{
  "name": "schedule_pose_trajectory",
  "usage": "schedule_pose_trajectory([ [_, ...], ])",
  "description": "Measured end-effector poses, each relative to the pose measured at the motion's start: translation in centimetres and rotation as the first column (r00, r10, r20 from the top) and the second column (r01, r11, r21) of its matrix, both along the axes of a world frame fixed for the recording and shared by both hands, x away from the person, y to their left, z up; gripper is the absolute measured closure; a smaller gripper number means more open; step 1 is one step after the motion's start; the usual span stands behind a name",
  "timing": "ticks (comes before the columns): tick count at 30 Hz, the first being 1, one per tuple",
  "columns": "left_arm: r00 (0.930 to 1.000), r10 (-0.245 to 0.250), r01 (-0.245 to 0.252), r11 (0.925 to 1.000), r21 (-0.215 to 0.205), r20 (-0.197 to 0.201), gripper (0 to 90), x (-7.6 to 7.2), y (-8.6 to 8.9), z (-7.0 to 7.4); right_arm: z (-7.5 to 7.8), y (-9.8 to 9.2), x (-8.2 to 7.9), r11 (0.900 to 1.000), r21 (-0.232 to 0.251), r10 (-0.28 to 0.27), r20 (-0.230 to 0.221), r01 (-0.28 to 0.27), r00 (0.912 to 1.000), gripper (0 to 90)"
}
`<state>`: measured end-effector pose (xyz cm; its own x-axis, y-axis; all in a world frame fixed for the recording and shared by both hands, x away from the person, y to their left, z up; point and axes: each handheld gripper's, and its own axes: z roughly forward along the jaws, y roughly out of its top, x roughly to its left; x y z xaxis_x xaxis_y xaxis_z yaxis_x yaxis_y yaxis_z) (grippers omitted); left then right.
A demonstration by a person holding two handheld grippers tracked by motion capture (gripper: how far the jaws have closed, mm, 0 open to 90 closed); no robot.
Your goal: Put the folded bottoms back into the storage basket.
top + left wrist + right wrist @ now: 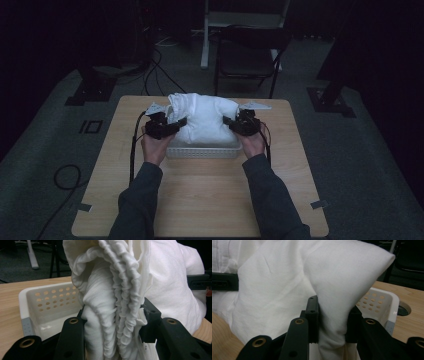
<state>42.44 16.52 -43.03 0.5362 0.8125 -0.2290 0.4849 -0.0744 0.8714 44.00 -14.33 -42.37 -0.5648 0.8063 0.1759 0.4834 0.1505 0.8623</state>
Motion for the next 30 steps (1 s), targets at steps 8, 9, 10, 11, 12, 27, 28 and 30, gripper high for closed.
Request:
schedule_pose_trajectory([
  [8, 0.9999, 0.009, -0.009, 0.9999, 0.006, -0.014, 57.0, 0.8, -0.2, 0.0, -0.4, 0.0, 0.6, 1.0, 0.01, -0.019, -0.019, 0.019, 0.9996, 71.6],
  [9, 0.9998, 0.01, -0.01, 0.9999, 0.006, -0.017, 57.0, 0.8, -0.2, -0.1, -0.5, 0.0, 0.7, 1.0, 0.012, -0.02, -0.021, 0.02, 0.9996, 71.6],
  [10, 0.9998, 0.011, -0.011, 0.9999, 0.006, -0.018, 57.0, 0.9, -0.2, -0.1, -0.6, 0.0, 0.8, 1.0, 0.011, -0.022, -0.022, 0.022, 0.9995, 71.6],
  [11, 0.9997, 0.012, -0.012, 0.9999, 0.009, -0.021, 57.0, 0.9, -0.3, -0.2, -0.6, 0.0, 0.8, 1.0, 0.012, -0.022, -0.025, 0.023, 0.9994, 71.6],
  [12, 0.9996, 0.015, -0.015, 0.9999, 0.009, -0.023, 57.0, 1.0, -0.3, -0.3, -0.7, 0.0, 1.0, 1.0, 0.01, -0.023, -0.026, 0.023, 0.9994, 71.6],
  [27, 0.9975, 0.03, -0.03, 0.9995, 0.012, -0.063, 57.0, 2.0, -0.5, -1.5, -2.0, 0.4, 1.9, 0.999, -0.015, -0.042, -0.057, 0.042, 0.9975, 71.7],
  [28, 0.9975, 0.029, -0.028, 0.9995, 0.012, -0.065, 57.0, 2.0, -0.5, -1.5, -2.0, 0.4, 1.9, 0.999, -0.017, -0.042, -0.057, 0.041, 0.9975, 71.6],
  [30, 0.9974, 0.03, -0.029, 0.9995, 0.013, -0.065, 57.0, 2.1, -0.5, -1.6, -2.0, 0.4, 1.9, 0.999, -0.02, -0.044, -0.057, 0.043, 0.9974, 71.6],
])
